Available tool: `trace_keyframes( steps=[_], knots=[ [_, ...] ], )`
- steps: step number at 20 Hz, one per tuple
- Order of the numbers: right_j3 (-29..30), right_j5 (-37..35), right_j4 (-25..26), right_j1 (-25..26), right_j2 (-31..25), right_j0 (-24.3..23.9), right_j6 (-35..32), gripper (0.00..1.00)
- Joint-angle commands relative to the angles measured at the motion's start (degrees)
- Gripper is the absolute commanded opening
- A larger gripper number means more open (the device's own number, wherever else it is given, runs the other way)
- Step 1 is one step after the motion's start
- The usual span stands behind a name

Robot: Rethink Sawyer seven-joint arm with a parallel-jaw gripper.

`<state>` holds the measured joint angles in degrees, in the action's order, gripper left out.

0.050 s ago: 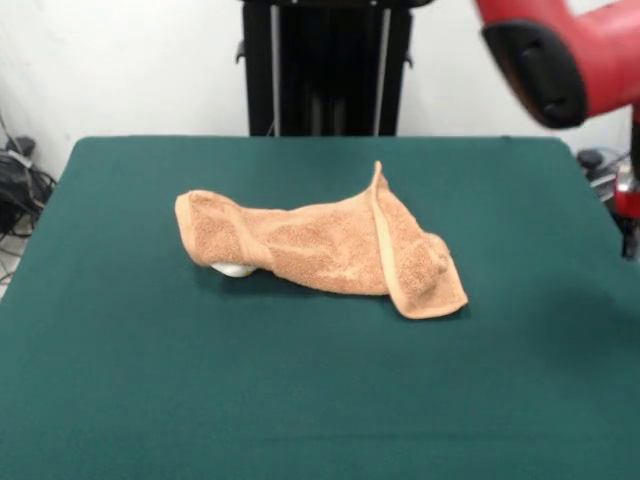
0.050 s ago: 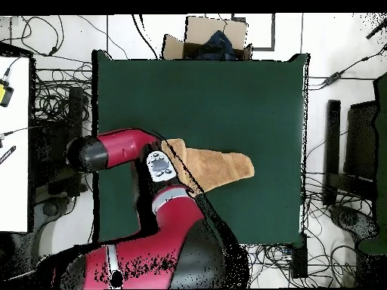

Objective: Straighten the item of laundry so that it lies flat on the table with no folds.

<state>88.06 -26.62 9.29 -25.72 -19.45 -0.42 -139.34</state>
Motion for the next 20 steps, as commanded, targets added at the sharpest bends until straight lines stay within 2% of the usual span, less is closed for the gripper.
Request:
trace_keyframes(
  steps=[1,9,20],
  knots=[
    [-4.75,-8.59,-3.06,-1.59,16.08,6.54,-17.98,1.0],
    [-9.71,-12.4,-2.65,0.31,26.6,13.45,-18.6,1.0],
    [-12.06,-8.99,-1.84,4.69,36.38,17.6,-17.1,1.0]
  ],
)
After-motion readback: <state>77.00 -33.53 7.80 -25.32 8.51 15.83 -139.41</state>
